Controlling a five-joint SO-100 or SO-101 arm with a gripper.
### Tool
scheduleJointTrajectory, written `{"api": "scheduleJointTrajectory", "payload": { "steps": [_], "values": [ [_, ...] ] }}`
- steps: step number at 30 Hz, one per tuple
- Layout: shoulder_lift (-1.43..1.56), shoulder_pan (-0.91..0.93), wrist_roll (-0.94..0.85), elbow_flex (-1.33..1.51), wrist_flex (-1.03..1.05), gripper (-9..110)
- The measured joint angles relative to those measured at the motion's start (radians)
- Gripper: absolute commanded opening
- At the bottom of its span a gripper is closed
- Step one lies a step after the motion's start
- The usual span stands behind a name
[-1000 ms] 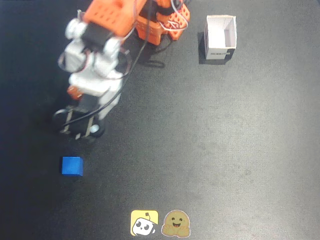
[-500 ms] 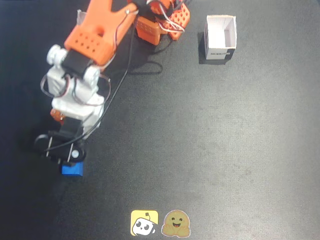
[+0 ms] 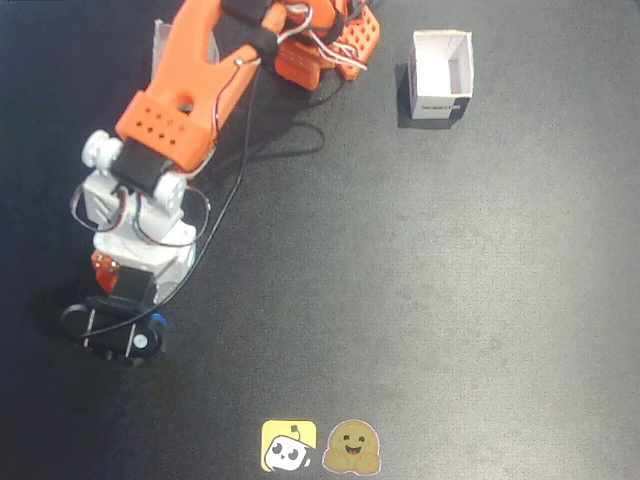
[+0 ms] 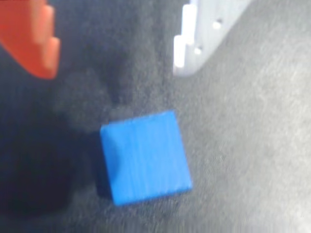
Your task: Put the red cube in the right box and the blue cube in the left box.
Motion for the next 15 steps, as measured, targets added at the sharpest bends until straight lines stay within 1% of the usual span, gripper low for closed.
{"api": "scheduleJointTrajectory", "payload": {
  "steps": [10, 15],
  "values": [
    [-0.103, -0.028, -0.097, -0.097, -0.008, 20],
    [-0.129, -0.032, -0.114, -0.146, -0.006, 20]
  ]
}}
